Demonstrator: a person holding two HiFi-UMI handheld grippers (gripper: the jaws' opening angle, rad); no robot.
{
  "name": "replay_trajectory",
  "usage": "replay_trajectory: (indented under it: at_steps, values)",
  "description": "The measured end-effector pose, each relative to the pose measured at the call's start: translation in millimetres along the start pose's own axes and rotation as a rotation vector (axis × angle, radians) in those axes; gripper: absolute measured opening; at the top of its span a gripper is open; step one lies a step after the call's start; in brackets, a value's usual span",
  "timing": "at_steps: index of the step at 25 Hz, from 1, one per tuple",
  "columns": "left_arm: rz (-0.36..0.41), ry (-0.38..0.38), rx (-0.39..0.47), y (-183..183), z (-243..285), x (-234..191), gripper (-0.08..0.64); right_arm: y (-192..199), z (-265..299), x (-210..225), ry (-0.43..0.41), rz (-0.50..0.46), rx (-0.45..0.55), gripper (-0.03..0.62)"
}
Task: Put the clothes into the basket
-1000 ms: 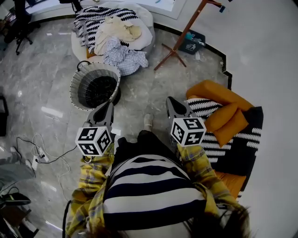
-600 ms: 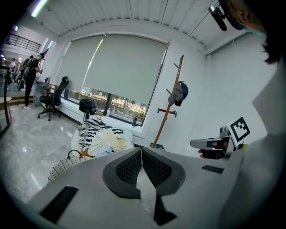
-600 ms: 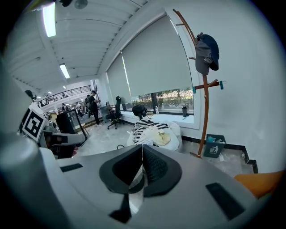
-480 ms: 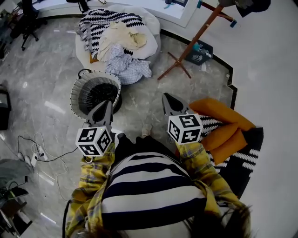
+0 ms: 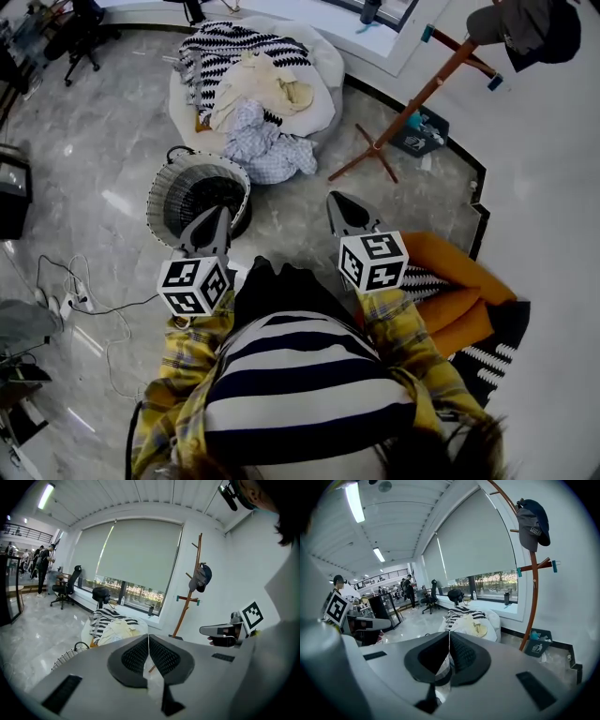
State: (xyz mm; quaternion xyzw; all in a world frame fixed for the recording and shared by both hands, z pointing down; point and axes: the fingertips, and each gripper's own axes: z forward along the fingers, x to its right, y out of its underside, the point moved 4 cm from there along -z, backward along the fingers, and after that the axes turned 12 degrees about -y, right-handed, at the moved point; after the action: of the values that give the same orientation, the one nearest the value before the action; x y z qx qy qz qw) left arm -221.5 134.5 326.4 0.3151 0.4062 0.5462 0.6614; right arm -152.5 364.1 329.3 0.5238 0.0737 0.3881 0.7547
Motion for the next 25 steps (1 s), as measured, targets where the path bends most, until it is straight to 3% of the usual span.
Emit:
replay_trajectory:
  at_steps: [7, 14, 25]
  values:
    - [-0.022, -0.058, -0.022, 3.6, 11.4, -9.0, 0.020, 3.6, 29.2, 1.4, -0.090, -0.015, -0.059, 0.026]
    - [-0.043, -0.083, -0.033, 3.3, 42.5, -25.7, 0.020, -1.2, 66.4, 18.5, -0.110, -0.020, -0.093, 0.026]
    - [-0.113, -0.103, -0.048, -20.4, 130.7, -87.2, 0.020, -43.8, 179.7, 53.9, -0.152, -0.062, -0.160, 0.032]
